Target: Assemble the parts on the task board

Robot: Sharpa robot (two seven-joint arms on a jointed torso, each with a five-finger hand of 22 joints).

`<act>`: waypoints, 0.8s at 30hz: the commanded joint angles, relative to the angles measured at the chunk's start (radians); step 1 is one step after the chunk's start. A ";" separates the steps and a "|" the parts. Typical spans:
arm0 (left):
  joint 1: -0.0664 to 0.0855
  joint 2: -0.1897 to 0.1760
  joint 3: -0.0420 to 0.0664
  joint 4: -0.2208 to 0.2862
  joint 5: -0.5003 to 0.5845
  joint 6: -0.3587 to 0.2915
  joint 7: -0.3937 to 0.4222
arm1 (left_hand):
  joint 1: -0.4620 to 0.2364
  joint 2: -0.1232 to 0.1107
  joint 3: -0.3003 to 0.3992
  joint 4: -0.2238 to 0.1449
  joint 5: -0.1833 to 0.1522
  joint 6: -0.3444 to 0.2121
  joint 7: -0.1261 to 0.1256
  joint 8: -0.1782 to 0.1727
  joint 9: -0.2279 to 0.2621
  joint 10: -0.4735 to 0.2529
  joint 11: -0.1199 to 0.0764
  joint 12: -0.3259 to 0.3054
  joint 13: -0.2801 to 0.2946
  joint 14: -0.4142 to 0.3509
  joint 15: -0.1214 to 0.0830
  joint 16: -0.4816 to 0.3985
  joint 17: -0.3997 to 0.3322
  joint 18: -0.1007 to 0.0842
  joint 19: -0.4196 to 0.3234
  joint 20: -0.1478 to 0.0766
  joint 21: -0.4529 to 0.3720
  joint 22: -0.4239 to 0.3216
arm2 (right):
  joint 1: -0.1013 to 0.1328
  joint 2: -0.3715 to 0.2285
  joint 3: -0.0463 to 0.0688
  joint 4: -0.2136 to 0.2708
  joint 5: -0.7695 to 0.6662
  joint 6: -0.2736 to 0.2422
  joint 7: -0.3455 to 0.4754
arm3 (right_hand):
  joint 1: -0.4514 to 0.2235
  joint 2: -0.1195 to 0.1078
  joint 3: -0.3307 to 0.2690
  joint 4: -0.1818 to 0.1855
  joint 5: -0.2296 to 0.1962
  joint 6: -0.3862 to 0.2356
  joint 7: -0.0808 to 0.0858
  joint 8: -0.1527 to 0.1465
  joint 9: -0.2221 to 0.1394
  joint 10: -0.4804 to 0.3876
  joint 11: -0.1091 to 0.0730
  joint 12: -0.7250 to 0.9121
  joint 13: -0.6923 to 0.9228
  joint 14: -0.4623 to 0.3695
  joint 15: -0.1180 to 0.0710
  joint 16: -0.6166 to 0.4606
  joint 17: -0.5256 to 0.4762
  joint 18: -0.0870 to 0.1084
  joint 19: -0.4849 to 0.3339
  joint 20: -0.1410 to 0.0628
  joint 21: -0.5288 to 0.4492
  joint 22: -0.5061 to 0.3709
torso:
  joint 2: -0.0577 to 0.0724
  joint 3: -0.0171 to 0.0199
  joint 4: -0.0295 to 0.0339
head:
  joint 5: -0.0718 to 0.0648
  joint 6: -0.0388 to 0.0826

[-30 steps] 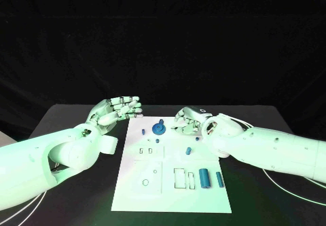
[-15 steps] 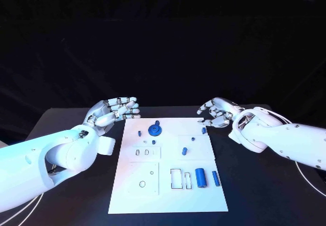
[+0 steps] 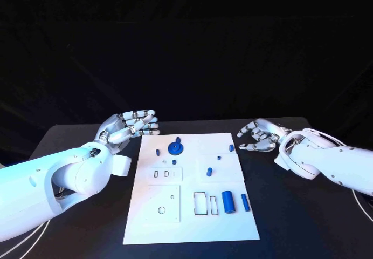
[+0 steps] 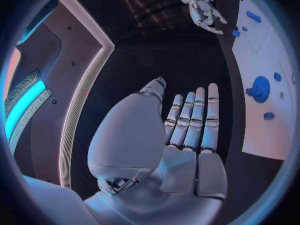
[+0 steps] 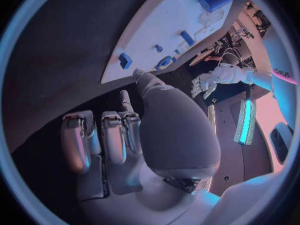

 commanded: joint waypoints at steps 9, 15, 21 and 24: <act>0.001 0.005 0.001 -0.003 0.000 0.021 0.010 | 0.012 0.001 0.006 -0.003 -0.004 0.005 0.055 0.005 -0.001 0.005 0.000 -0.002 0.000 -0.007 -0.001 0.003 0.001 0.006 -0.008 0.001 0.006 0.001 | -0.028 0.056 -0.001 -0.065 -0.013 -0.007 -0.014 | 0.005 0.004 -0.002 -0.002 0.005 -0.008 0.004 -0.007 -0.002 0.086 0.009 -0.001 0.241 0.094 0.009 -0.002 0.217 0.000 0.089 0.005 0.000 0.241 | 0.001 -0.0028 0.0038 | 0.004 -0.007; 0.001 0.005 0.001 -0.005 0.000 0.020 0.010 | 0.012 0.001 0.006 -0.003 -0.004 0.005 0.055 0.005 -0.001 0.005 0.000 -0.002 0.000 -0.007 -0.001 0.003 0.001 0.006 -0.008 0.001 0.006 0.001 | -0.039 0.076 -0.001 -0.077 -0.011 -0.005 -0.017 | 0.002 0.007 -0.001 0.001 0.013 -0.007 0.004 -0.007 -0.002 0.087 0.010 0.000 0.242 0.094 0.010 -0.001 0.219 0.000 0.090 0.006 0.001 0.242 | 0.001 -0.0036 0.0019 | 0.010 -0.013; 0.001 0.005 0.001 -0.008 0.000 0.020 0.009 | 0.012 0.001 0.006 -0.003 -0.004 0.005 0.055 0.005 -0.001 0.005 0.000 -0.002 0.000 -0.007 -0.001 0.003 0.001 0.006 -0.008 0.001 0.006 0.001 | -0.044 0.087 -0.002 -0.079 -0.010 0.001 -0.020 | -0.001 0.012 0.001 0.005 0.018 0.000 0.004 -0.005 -0.001 0.089 0.010 0.002 0.244 0.094 0.010 -0.001 0.219 0.000 0.091 0.007 0.002 0.243 | -0.001 -0.0041 0.0015 | 0.010 -0.018; 0.001 0.005 0.000 -0.009 0.000 0.020 0.009 | 0.012 0.001 0.006 -0.003 -0.004 0.005 0.055 0.005 -0.001 0.005 0.000 -0.002 0.000 -0.007 -0.001 0.003 0.001 0.006 -0.008 0.001 0.006 0.001 | -0.044 0.091 -0.002 -0.081 -0.010 0.003 -0.021 | -0.002 0.015 0.003 0.007 0.020 0.005 0.003 -0.003 0.000 0.091 0.009 0.004 0.246 0.094 0.009 -0.001 0.219 0.000 0.091 0.007 0.002 0.243 | -0.001 -0.0042 0.0012 | 0.009 -0.019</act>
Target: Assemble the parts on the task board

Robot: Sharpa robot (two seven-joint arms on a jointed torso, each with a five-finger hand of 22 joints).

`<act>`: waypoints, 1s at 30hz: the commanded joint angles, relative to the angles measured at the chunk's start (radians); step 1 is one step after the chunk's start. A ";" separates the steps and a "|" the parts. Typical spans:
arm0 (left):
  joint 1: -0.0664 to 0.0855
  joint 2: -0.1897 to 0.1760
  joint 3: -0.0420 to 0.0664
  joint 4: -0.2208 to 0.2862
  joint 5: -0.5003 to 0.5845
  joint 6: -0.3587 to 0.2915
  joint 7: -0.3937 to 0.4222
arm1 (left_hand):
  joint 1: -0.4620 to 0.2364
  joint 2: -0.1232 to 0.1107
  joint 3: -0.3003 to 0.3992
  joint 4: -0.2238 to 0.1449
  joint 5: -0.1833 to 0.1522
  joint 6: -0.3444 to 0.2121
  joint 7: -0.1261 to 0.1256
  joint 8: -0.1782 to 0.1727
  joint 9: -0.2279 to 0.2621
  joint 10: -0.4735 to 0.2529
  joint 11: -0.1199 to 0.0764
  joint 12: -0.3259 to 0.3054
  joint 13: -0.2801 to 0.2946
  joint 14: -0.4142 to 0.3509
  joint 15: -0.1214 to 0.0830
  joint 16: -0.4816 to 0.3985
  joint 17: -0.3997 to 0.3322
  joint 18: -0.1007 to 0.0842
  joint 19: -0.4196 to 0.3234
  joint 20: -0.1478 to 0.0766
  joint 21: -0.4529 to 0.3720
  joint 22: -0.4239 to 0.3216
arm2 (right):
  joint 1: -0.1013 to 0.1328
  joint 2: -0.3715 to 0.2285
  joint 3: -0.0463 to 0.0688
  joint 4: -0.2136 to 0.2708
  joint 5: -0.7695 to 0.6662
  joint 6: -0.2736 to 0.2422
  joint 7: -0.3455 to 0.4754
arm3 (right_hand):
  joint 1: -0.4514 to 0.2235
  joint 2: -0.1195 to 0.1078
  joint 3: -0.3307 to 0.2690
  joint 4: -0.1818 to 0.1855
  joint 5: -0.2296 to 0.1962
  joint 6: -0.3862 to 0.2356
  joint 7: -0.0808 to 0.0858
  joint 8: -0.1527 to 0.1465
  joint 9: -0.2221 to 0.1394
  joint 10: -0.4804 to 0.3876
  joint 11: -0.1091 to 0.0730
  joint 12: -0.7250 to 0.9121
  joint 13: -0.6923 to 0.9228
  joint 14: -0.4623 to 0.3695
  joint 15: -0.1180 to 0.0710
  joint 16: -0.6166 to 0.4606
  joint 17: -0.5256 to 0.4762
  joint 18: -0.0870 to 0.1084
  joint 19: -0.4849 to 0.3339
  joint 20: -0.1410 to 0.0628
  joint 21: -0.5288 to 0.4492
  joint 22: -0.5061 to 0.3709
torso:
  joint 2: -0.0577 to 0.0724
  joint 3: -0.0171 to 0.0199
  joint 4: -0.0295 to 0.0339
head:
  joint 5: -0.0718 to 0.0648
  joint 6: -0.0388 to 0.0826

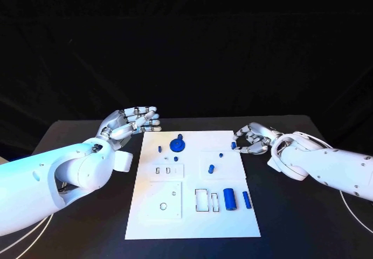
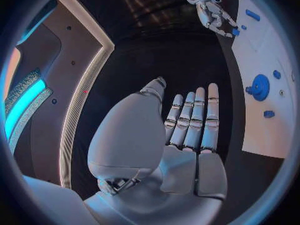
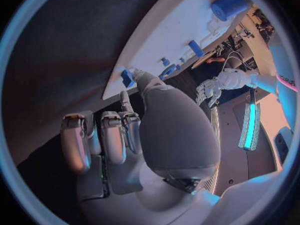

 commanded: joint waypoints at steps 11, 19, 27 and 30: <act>0.001 0.004 0.001 -0.002 0.000 0.017 0.007 | 0.014 0.000 0.007 -0.004 -0.004 0.006 0.054 0.005 -0.002 0.007 0.000 -0.002 0.000 -0.008 -0.002 0.005 0.003 0.006 -0.012 0.002 0.009 0.003 | -0.004 0.021 0.000 -0.015 -0.007 0.023 -0.007 | 0.014 0.049 0.064 0.001 -0.049 0.052 -0.010 0.015 0.004 0.097 -0.004 0.012 0.255 0.099 -0.005 -0.001 0.222 -0.001 0.092 -0.002 0.004 0.246 | -0.001 -0.0004 0.0004 | -0.003 -0.004; 0.001 0.005 0.001 -0.002 0.000 0.016 0.006 | 0.014 0.000 0.008 -0.004 -0.004 0.006 0.055 0.005 -0.002 0.006 0.000 -0.002 0.000 -0.008 -0.002 0.006 0.004 0.006 -0.012 0.002 0.010 0.003 | -0.006 0.031 0.000 -0.024 -0.011 0.036 -0.013 | 0.019 0.063 0.102 -0.007 -0.060 0.059 -0.013 0.015 0.002 0.099 -0.007 0.014 0.257 0.099 -0.008 -0.001 0.223 -0.001 0.093 -0.005 0.005 0.247 | -0.002 -0.0009 0.0009 | -0.002 -0.006; 0.001 0.004 0.001 -0.003 0.000 0.016 0.005 | 0.014 0.000 0.008 -0.004 -0.004 0.006 0.055 0.005 -0.002 0.006 0.000 -0.002 0.000 -0.008 -0.002 0.006 0.004 0.006 -0.012 0.002 0.010 0.003 | -0.007 0.040 0.000 -0.035 -0.015 0.042 -0.020 | 0.015 0.051 0.107 -0.012 -0.066 0.057 -0.012 0.013 0.001 0.098 -0.006 0.013 0.256 0.099 -0.007 -0.001 0.223 -0.002 0.093 -0.005 0.006 0.248 | -0.002 -0.0009 -0.0003 | 0.000 -0.007; 0.001 0.004 0.001 -0.003 0.000 0.017 0.005 | 0.014 0.000 0.008 -0.004 -0.004 0.006 0.055 0.005 -0.002 0.006 0.000 -0.002 0.000 -0.008 -0.002 0.006 0.004 0.006 -0.012 0.002 0.010 0.003 | -0.007 0.042 0.000 -0.038 -0.016 0.040 -0.022 | 0.015 0.051 0.107 -0.012 -0.066 0.057 -0.012 0.013 0.001 0.098 -0.006 0.013 0.256 0.099 -0.007 -0.001 0.223 -0.002 0.093 -0.005 0.006 0.248 | -0.002 -0.0007 -0.0005 | 0.000 -0.007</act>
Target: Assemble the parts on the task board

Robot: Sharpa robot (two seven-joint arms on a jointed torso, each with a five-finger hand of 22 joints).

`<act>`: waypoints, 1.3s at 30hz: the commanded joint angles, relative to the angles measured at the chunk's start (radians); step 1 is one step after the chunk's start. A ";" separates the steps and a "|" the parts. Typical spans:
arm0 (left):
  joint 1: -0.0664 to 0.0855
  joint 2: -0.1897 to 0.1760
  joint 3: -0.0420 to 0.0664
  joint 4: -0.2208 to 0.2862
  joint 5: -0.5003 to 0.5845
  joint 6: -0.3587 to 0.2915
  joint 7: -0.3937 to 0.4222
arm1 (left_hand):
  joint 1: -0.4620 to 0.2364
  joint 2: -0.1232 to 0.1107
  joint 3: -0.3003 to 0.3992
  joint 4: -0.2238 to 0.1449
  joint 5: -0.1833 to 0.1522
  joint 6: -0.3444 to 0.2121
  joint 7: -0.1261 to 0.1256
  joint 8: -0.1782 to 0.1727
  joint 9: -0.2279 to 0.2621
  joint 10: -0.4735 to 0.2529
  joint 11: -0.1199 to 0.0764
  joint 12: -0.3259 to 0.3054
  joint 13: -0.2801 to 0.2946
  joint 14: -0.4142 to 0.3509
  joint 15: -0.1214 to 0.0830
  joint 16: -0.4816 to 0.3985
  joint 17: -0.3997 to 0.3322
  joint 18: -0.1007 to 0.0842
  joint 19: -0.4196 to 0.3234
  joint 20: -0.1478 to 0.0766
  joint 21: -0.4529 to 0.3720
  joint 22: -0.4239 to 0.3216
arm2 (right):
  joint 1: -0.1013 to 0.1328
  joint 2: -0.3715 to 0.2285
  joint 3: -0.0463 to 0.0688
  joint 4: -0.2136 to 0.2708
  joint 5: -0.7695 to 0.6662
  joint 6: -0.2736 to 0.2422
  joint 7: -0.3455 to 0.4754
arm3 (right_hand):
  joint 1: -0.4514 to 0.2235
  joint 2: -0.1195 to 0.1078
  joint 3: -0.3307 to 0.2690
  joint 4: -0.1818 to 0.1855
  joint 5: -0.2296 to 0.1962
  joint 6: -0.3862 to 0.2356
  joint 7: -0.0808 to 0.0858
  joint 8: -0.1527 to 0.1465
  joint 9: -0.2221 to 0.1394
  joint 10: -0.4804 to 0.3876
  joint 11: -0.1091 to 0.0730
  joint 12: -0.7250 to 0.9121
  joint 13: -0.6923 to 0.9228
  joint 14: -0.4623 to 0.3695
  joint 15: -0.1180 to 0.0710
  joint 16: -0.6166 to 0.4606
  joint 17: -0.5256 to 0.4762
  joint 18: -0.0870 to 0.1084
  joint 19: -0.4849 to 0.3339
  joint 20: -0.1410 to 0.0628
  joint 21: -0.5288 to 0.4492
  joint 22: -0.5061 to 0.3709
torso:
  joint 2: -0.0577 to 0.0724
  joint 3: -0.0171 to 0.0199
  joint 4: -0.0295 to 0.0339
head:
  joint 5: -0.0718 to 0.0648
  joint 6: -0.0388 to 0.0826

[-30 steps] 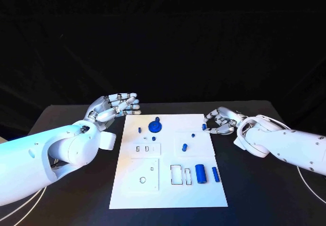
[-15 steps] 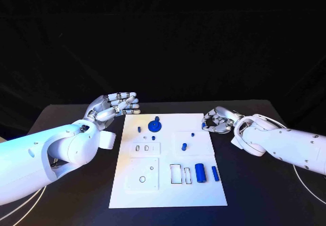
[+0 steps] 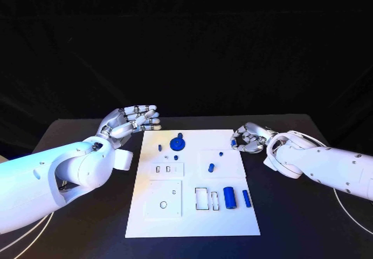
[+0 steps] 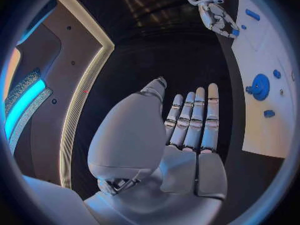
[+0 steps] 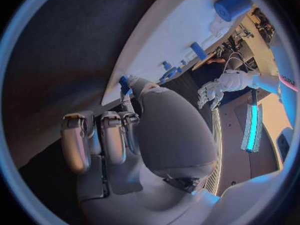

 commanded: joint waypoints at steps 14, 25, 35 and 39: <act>0.001 0.002 0.001 0.001 0.000 0.017 0.007 | 0.007 0.000 0.004 0.001 -0.004 0.006 0.055 0.005 -0.001 0.007 0.000 -0.002 0.000 -0.008 -0.002 0.006 0.001 0.006 -0.009 -0.002 0.002 0.001 | -0.002 0.009 0.000 -0.001 -0.014 -0.043 -0.010 | -0.022 0.007 0.043 -0.007 -0.004 0.045 -0.016 0.029 0.010 0.104 -0.020 0.011 0.263 0.096 -0.012 0.000 0.226 -0.004 0.099 -0.011 0.014 0.256 | 0.000 0.0012 -0.0015 | 0.001 -0.001; 0.001 0.001 0.000 -0.004 0.000 0.017 0.006 | 0.007 0.000 0.004 0.001 -0.004 0.006 0.055 0.005 -0.001 0.007 0.000 -0.002 0.000 -0.008 -0.002 0.006 0.001 0.006 -0.009 -0.002 0.002 0.001 | 0.008 -0.003 0.003 0.051 -0.021 -0.143 -0.062 | -0.028 0.016 0.069 -0.020 0.020 0.060 -0.026 0.048 0.020 0.105 -0.030 0.011 0.263 0.097 -0.020 0.001 0.230 -0.007 0.105 -0.020 0.022 0.264 | -0.003 -0.0003 -0.0009 | 0.005 -0.001; 0.001 0.004 0.000 -0.009 0.001 0.020 0.000 | 0.007 0.001 0.006 0.001 -0.005 0.005 0.056 0.004 -0.002 0.006 0.001 -0.003 -0.001 -0.010 -0.001 0.008 0.004 0.007 -0.012 -0.001 0.005 0.004 | 0.054 0.015 0.006 0.205 -0.054 -0.161 -0.186 | -0.029 0.024 0.087 -0.030 0.020 0.056 -0.027 0.054 0.025 0.101 -0.032 0.007 0.259 0.098 -0.022 0.002 0.236 -0.007 0.105 -0.022 0.022 0.264 | -0.005 -0.0023 -0.0025 | 0.022 0.000; 0.000 0.009 0.000 -0.009 0.001 0.022 -0.003 | 0.008 0.002 0.006 0.001 -0.005 0.005 0.056 0.004 -0.002 0.006 0.001 -0.003 -0.001 -0.010 -0.001 0.008 0.004 0.007 -0.012 -0.001 0.006 0.004 | 0.055 0.061 0.005 0.265 -0.066 -0.166 -0.246 | -0.040 0.024 0.091 -0.030 0.009 0.053 -0.027 0.058 0.028 0.099 -0.032 0.004 0.257 0.098 -0.022 0.002 0.234 -0.007 0.105 -0.023 0.022 0.264 | -0.008 -0.0022 -0.0009 | 0.030 -0.001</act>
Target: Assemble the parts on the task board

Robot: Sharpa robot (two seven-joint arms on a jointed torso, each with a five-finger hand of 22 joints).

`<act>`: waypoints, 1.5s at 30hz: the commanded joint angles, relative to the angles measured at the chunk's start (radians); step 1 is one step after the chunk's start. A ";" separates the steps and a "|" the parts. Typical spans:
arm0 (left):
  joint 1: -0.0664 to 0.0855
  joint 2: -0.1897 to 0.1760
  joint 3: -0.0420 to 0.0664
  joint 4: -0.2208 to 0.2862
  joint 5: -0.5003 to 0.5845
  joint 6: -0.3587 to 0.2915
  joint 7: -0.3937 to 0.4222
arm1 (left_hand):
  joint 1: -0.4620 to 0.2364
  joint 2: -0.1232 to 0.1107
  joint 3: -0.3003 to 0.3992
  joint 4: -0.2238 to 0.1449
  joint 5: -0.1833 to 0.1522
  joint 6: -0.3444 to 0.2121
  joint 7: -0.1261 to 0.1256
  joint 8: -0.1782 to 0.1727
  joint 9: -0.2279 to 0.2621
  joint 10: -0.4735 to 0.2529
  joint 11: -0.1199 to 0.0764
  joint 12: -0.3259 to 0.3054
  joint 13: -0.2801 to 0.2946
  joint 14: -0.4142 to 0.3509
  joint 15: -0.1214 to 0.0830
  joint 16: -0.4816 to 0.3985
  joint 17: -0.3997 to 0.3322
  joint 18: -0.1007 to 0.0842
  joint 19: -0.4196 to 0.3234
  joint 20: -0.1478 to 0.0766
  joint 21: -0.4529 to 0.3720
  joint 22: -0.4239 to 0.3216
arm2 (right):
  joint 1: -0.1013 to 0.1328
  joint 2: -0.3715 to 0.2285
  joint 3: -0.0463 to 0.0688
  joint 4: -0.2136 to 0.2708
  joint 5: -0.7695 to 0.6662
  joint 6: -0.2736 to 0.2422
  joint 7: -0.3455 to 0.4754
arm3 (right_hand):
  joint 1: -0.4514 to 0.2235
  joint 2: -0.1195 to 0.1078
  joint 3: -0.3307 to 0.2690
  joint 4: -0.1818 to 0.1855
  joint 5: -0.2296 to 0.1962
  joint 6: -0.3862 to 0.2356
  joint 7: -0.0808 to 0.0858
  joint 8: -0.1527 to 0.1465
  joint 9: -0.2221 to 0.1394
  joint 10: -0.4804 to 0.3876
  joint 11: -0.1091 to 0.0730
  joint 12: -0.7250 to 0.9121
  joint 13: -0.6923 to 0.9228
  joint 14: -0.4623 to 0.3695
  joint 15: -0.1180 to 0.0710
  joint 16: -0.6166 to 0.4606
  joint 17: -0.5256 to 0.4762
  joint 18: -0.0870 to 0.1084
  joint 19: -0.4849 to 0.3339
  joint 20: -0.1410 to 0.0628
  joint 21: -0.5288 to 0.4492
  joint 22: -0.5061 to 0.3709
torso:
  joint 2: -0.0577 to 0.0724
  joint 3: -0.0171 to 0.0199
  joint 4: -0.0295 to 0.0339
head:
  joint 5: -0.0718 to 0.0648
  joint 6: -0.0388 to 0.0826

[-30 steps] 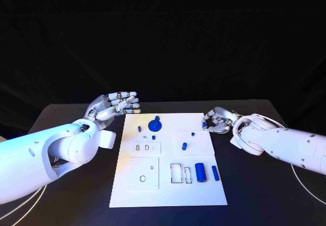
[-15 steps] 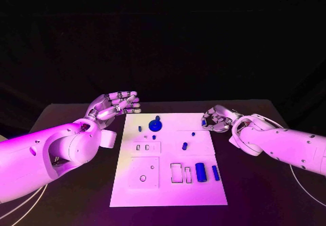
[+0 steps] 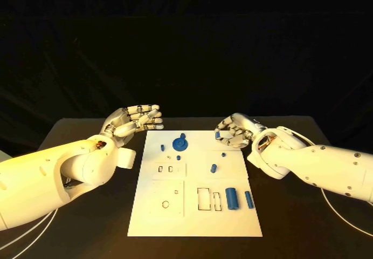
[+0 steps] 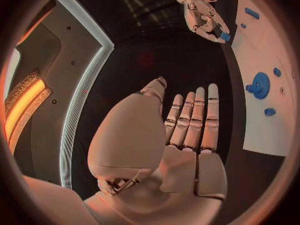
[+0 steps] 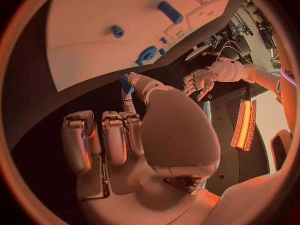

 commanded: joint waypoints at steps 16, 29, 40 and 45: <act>0.000 0.034 -0.004 -0.006 -0.001 0.016 -0.007 | 0.009 0.003 0.011 0.002 -0.005 0.014 0.053 0.008 0.000 0.017 -0.003 0.002 0.001 0.001 -0.001 0.016 0.009 0.008 -0.011 0.000 0.014 0.007 | -0.072 0.219 -0.013 0.051 -0.156 -0.026 -0.240 | -0.024 0.005 0.007 -0.002 -0.012 0.004 -0.006 0.015 0.013 0.102 -0.009 -0.001 0.258 0.097 -0.010 0.000 0.229 -0.007 0.105 -0.010 0.004 0.263 | -0.015 -0.0073 0.0069 | 0.025 -0.018; 0.000 0.035 -0.004 -0.006 -0.004 0.026 -0.006 | 0.009 0.003 0.012 0.002 -0.005 0.014 0.053 0.008 -0.001 0.018 -0.003 0.002 0.001 0.001 -0.001 0.017 0.010 0.009 -0.011 0.000 0.016 0.007 | -0.109 0.293 -0.020 0.012 -0.214 0.052 -0.288 | -0.051 -0.007 0.001 0.004 -0.005 0.001 -0.008 0.021 0.017 0.102 -0.010 0.000 0.259 0.096 -0.011 0.000 0.227 -0.007 0.105 -0.011 0.004 0.263 | -0.013 -0.0053 0.0078 | 0.030 -0.034; 0.000 0.032 -0.004 -0.009 -0.005 0.025 -0.007 | 0.010 0.002 0.012 0.001 -0.005 0.014 0.053 0.008 -0.001 0.019 -0.003 0.002 0.001 0.001 -0.001 0.018 0.011 0.009 -0.012 0.000 0.017 0.008 | -0.124 0.303 -0.021 0.013 -0.272 0.062 -0.314 | -0.064 -0.018 -0.004 0.006 -0.010 0.002 -0.010 0.027 0.020 0.102 -0.012 0.000 0.259 0.097 -0.013 0.000 0.228 -0.007 0.105 -0.013 0.004 0.263 | -0.015 -0.0047 0.0059 | 0.029 -0.042; 0.000 0.031 -0.004 -0.010 -0.005 0.025 -0.007 | 0.010 0.002 0.012 0.001 -0.005 0.014 0.053 0.008 -0.001 0.019 -0.003 0.002 0.001 0.001 -0.001 0.018 0.011 0.009 -0.012 0.000 0.017 0.008 | -0.125 0.303 -0.022 0.009 -0.283 0.067 -0.320 | -0.065 -0.019 -0.004 0.006 -0.011 0.002 -0.010 0.027 0.021 0.103 -0.012 0.001 0.260 0.097 -0.013 0.001 0.230 -0.007 0.105 -0.013 0.004 0.263 | -0.015 -0.0044 0.0049 | 0.029 -0.043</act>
